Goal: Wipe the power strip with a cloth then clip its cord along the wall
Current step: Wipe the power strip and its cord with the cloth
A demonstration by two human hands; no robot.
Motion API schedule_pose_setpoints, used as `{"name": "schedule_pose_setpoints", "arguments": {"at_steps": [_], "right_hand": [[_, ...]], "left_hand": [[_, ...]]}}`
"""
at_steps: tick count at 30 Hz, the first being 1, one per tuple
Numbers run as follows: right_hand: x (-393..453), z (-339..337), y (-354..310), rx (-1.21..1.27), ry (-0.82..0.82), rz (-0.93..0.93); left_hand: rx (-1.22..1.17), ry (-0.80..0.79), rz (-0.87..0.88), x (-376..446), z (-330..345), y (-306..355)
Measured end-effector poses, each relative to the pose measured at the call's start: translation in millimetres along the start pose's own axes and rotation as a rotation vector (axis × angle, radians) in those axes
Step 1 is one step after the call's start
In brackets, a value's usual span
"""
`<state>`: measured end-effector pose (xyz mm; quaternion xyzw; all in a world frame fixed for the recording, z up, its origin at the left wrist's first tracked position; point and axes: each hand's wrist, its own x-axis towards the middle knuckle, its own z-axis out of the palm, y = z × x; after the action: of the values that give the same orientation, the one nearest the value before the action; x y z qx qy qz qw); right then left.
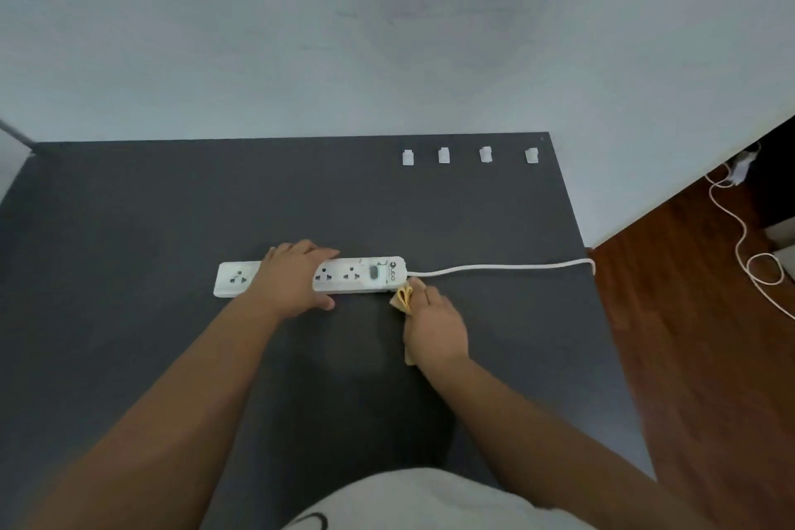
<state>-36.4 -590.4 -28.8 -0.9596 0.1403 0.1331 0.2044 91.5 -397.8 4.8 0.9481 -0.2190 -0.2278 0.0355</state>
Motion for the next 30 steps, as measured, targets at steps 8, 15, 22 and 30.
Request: {"name": "schedule_pose_setpoints", "arguments": {"at_steps": [8,15,22,30], "right_hand": [[-11.4,-20.7,33.6,0.295,0.051,-0.016],[-28.8,18.3,-30.7,0.042,0.085,-0.051],[-12.4,7.7,-51.5,0.092,0.289,0.035],[21.2,32.0,-95.6,0.039,0.135,-0.054]], "left_hand": [[0.023,-0.002,0.02,-5.7,-9.3,-50.8],[-0.004,0.098,0.087,-5.4,-16.0,-57.5],[0.041,0.173,0.186,7.8,-35.6,-66.6],[0.111,0.177,0.236,25.3,-60.3,-64.9]]}}
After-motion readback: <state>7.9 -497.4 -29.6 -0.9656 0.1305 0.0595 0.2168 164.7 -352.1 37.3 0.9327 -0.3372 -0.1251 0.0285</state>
